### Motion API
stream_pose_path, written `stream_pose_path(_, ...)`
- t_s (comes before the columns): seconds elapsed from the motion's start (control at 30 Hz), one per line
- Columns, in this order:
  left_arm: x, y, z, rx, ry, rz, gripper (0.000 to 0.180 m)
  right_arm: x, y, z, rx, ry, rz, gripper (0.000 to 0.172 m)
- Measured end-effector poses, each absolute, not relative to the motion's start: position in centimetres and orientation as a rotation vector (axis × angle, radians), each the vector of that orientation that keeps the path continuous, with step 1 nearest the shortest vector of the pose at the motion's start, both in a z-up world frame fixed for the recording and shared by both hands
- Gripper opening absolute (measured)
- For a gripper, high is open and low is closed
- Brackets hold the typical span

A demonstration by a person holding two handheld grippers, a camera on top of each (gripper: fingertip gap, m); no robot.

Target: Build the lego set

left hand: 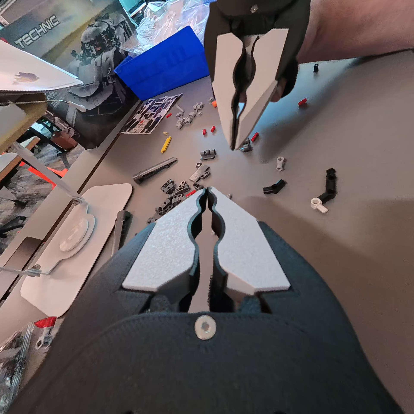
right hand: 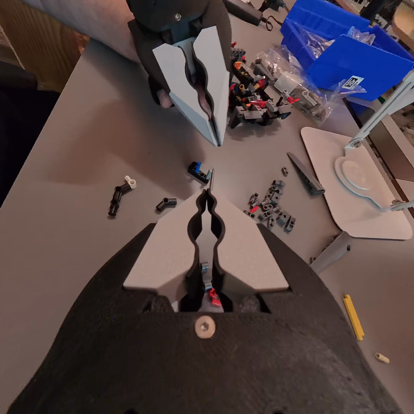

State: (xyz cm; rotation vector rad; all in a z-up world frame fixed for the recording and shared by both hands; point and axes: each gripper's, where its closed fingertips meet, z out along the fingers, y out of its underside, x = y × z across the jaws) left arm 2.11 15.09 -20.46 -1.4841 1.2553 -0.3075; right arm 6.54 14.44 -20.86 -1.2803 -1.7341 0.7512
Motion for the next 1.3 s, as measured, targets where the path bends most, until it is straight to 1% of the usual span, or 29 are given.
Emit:
stream_pose_path(0.33, 2.0, 15.2, -20.9, -1.487, 1.266, -0.285, 0.000, 6.5, 13.6, -20.7, -1.257, -1.766, 0.766, 0.000)
stream_pose_path(0.47, 1.8, 15.4, -20.6, -1.486, 1.253, -0.271, 0.000, 6.7, 14.2, -21.3, -1.330, -1.761, 0.757, 0.012)
stream_pose_path(0.6, 1.8, 15.7, -20.7, -1.490, 1.246, -0.252, 0.000, 6.8, 14.2, -21.8, -1.371, -1.775, 0.754, 0.017)
stream_pose_path(0.67, 1.7, 15.8, -20.6, -1.492, 1.240, -0.246, 0.000, 6.8, 13.8, -21.9, -1.368, -1.794, 0.764, 0.015)
stream_pose_path(0.7, 1.6, 15.8, -20.5, -1.491, 1.237, -0.246, 0.000, 6.8, 13.5, -21.9, -1.365, -1.810, 0.766, 0.007)
stream_pose_path(0.73, 1.5, 15.8, -20.5, -1.492, 1.234, -0.244, 0.000, 6.7, 12.9, -22.0, -1.359, -1.837, 0.775, 0.004)
stream_pose_path(0.87, 1.6, 15.8, -20.8, -1.501, 1.244, -0.248, 0.000, 6.6, 11.3, -23.1, -1.368, -1.937, 0.777, 0.009)
stream_pose_path(1.07, 1.8, 15.9, -20.9, -1.499, 1.249, -0.244, 0.000, 6.5, 10.6, -25.0, -1.431, -2.027, 0.713, 0.011)
stream_pose_path(1.17, 2.0, 15.9, -20.9, -1.491, 1.257, -0.240, 0.000, 6.5, 10.9, -26.2, -1.474, -2.059, 0.647, 0.010)
stream_pose_path(1.27, 2.3, 15.6, -21.0, -1.476, 1.283, -0.227, 0.000, 6.3, 10.7, -26.4, -1.462, -2.069, 0.633, 0.000)
stream_pose_path(1.3, 2.3, 15.6, -20.9, -1.466, 1.291, -0.218, 0.000, 6.2, 10.6, -26.4, -1.455, -2.072, 0.628, 0.000)
